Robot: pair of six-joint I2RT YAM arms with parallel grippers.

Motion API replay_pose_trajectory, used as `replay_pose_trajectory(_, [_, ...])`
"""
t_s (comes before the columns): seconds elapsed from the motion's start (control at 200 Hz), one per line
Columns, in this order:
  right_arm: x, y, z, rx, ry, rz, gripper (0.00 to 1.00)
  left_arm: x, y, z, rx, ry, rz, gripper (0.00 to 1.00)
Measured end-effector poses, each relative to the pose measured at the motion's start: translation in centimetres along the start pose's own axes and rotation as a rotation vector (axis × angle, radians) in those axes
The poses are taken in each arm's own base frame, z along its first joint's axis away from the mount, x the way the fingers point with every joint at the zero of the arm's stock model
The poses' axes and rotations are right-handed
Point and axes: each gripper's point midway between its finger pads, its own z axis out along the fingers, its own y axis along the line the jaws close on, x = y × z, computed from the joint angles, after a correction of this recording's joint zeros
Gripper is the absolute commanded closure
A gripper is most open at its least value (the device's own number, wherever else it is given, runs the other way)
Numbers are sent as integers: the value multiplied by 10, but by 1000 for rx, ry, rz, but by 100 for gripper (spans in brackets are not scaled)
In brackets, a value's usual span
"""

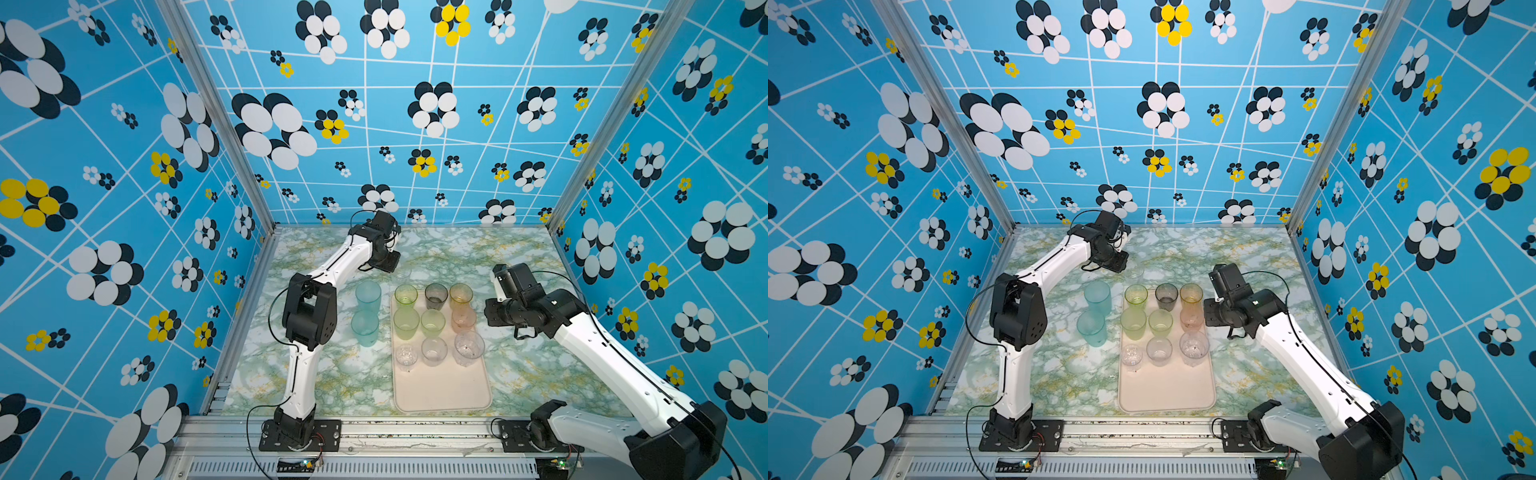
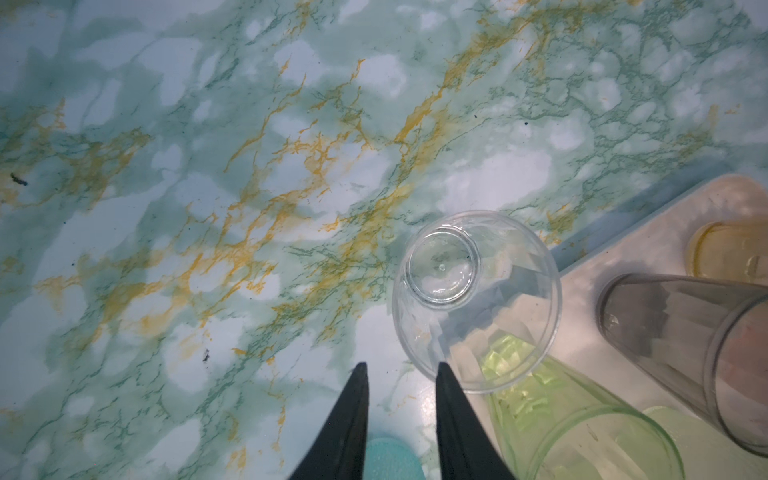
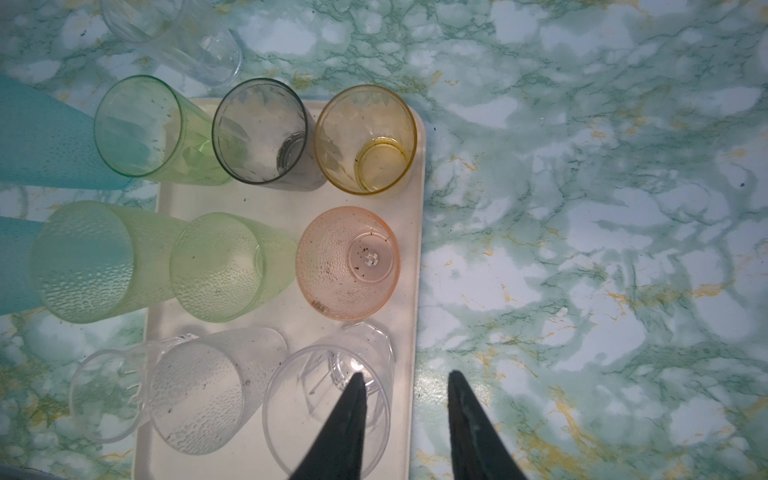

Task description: Place the glasses into the tray

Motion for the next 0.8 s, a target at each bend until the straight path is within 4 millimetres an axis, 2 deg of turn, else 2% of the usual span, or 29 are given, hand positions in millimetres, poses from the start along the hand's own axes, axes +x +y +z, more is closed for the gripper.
replay_pose_trajectory(0.32, [0,-3,2,5,5,4,65,0,2,18,1,27,-1,70])
replay_pose_trajectory(0.8, [-1,-5,6,11,13,-2,65,1,3,28,-2,53,5,75])
